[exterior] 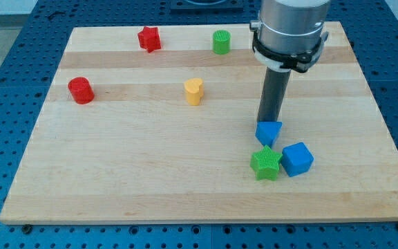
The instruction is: Push the yellow heart to the green star
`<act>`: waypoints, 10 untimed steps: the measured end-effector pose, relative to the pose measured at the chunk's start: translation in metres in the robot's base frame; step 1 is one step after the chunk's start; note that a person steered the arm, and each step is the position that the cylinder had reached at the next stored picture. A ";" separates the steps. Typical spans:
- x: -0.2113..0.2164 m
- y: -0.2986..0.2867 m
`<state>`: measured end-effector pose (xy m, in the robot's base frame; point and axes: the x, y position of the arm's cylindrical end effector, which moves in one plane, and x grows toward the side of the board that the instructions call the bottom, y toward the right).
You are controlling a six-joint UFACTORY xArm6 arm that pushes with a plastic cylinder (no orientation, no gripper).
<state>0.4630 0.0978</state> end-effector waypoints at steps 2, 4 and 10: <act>0.005 0.000; -0.087 -0.025; -0.046 -0.198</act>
<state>0.4172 -0.0999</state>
